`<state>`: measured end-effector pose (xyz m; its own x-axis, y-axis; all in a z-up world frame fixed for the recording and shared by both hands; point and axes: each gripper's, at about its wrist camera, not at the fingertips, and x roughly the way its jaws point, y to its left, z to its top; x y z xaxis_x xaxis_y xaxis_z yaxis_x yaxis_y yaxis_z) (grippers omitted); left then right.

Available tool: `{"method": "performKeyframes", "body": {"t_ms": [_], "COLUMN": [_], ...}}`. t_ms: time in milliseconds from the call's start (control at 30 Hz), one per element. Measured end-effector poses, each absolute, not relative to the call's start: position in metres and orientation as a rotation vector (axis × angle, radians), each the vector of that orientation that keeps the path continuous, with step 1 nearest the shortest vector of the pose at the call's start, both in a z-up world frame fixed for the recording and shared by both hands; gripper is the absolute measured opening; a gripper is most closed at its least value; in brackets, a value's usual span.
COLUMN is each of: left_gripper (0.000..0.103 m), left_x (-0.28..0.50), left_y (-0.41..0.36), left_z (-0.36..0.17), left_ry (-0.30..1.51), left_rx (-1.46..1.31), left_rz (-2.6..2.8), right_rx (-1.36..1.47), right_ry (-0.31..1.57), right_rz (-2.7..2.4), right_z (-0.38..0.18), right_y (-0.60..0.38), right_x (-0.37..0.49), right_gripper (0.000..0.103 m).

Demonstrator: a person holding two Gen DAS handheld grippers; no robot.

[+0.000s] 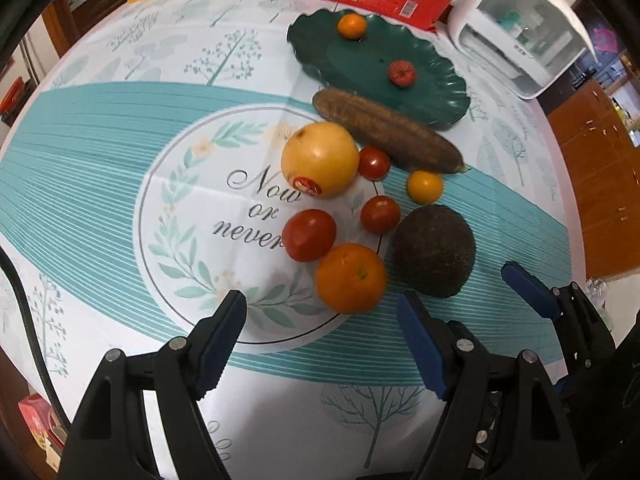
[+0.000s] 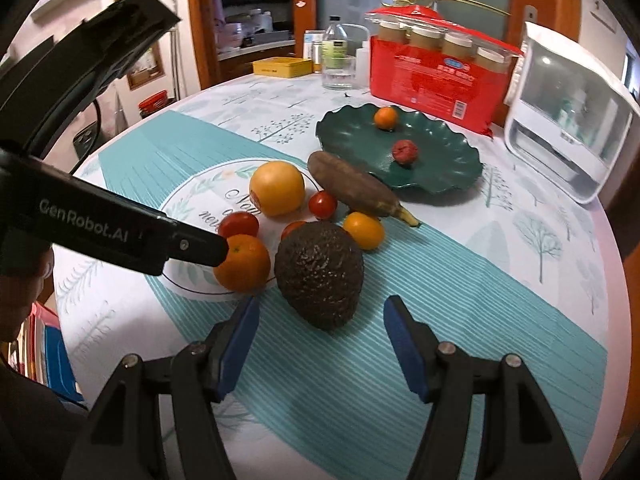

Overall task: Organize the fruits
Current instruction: 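Grasp the avocado with the right tool while the left tool grasps the orange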

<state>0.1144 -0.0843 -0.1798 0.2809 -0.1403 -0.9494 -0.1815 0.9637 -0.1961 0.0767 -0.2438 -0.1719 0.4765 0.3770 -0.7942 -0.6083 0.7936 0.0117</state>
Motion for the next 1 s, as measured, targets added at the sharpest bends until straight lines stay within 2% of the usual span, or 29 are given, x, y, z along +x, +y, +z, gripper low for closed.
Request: {"method": "performKeyframes", "body": {"t_ms": [567, 833, 967, 1000], "left_gripper": [0.076, 0.07, 0.062, 0.059], "left_x": [0.142, 0.153, 0.155, 0.155], "left_y": [-0.097, -0.105, -0.106, -0.106], "left_z": [-0.211, -0.221, -0.221, -0.22], "left_ry": [1.36, 1.389, 1.385, 1.383], "left_rx": [-0.283, -0.269, -0.267, -0.269], "left_rz": [0.079, 0.087, 0.077, 0.072], "right_rx": [-0.263, -0.266, -0.254, -0.246], "right_ry": [0.874, 0.894, 0.902, 0.905], "right_rz": [0.693, 0.723, 0.73, 0.734], "right_z": [-0.201, -0.209, -0.212, -0.212], "right_y": [-0.24, -0.234, -0.236, -0.236], "right_x": [0.102, 0.108, 0.111, 0.112], "right_gripper": [0.065, 0.065, 0.064, 0.061]}}
